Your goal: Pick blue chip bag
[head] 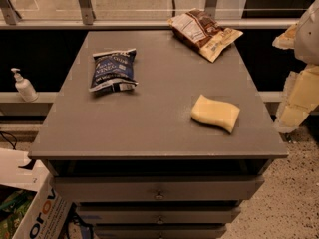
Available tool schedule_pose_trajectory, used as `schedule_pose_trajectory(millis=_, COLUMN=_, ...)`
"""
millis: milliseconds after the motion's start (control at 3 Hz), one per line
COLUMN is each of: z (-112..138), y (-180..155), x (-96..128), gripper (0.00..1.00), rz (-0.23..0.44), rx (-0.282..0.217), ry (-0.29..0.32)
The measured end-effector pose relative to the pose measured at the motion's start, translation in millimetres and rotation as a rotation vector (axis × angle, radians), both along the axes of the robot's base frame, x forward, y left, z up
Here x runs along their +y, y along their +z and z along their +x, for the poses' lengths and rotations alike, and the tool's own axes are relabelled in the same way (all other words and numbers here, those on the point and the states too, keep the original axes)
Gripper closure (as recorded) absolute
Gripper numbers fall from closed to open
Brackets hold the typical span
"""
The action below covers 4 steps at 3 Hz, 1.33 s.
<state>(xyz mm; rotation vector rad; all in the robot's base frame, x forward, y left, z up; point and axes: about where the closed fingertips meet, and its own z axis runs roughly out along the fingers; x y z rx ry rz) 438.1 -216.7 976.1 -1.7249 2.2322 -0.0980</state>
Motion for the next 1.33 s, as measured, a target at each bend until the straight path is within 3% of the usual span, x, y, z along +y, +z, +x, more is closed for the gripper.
schedule_pose_trajectory(millis=333, z=0.0, y=0.0, x=0.0, gripper=0.00, rz=0.000, rx=0.000, ry=0.000)
schedule_pose_trajectory(millis=667, z=2.0, y=4.6, x=0.8, gripper=0.00, rz=-0.028, rx=-0.022, ry=0.056)
schedule_pose_trajectory(millis=1333, z=-15.0, y=9.8, x=21.0, gripper=0.00, rz=0.009, rx=-0.050, ry=0.213)
